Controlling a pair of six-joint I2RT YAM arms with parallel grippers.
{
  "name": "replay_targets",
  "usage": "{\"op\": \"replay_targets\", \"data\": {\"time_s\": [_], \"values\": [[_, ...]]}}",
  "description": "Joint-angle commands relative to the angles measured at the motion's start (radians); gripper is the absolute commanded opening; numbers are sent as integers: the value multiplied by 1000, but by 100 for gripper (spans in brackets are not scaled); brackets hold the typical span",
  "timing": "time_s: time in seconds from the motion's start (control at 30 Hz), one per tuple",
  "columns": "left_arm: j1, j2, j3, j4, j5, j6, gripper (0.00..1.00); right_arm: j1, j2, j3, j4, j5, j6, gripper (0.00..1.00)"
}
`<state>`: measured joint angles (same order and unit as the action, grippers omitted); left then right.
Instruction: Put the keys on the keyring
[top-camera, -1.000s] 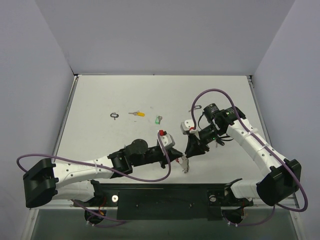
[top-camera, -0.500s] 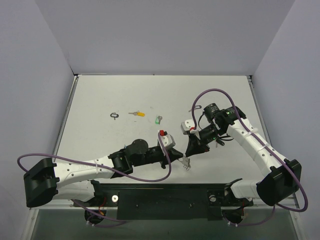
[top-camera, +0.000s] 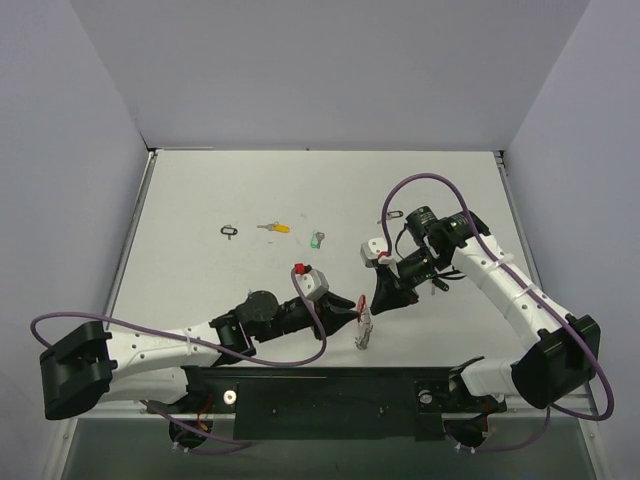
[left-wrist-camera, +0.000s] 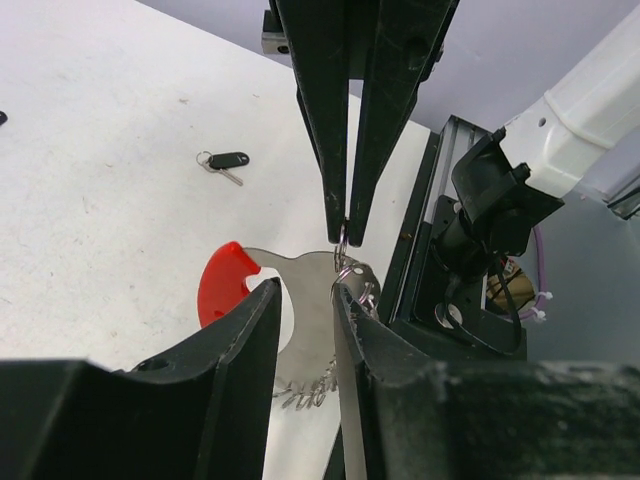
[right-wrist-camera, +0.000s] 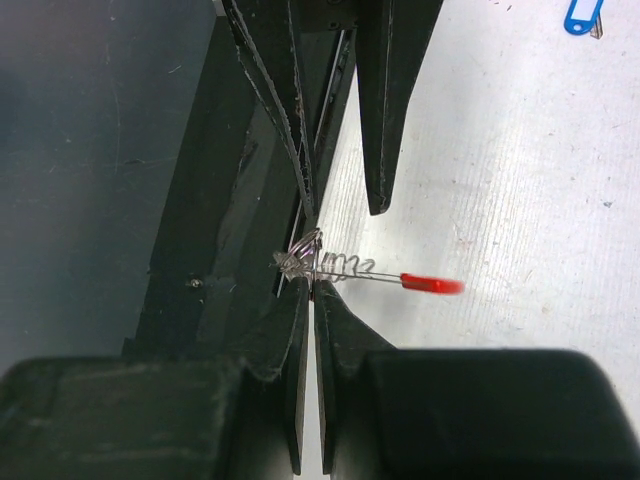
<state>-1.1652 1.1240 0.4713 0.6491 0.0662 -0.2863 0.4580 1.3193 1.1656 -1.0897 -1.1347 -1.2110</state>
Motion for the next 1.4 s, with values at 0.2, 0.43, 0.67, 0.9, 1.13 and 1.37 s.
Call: {"op": "replay_targets", "data": {"time_s": [0.2, 0.43, 0.67, 0.9, 1.13, 1.37], "values": [[-19, 25, -8, 231, -25, 47, 38, -5, 12, 31, -49, -66, -4, 0], [-22, 71, 10, 253, -9, 72, 37, -5, 14, 29, -50, -68, -4, 0], [-22, 73, 13, 258, -9, 72, 36, -5, 15, 31, -53, -68, -7, 0], [-22, -44, -80, 209, -130, 101, 36, -9, 17, 29, -58, -73, -10, 0], [-30, 22, -74, 219, -106, 82, 35, -12, 20, 34, -64, -74, -16, 0], [-77, 98, -42, 244, -129, 91, 36, -13, 26, 34, -70, -79, -22, 0]]}}
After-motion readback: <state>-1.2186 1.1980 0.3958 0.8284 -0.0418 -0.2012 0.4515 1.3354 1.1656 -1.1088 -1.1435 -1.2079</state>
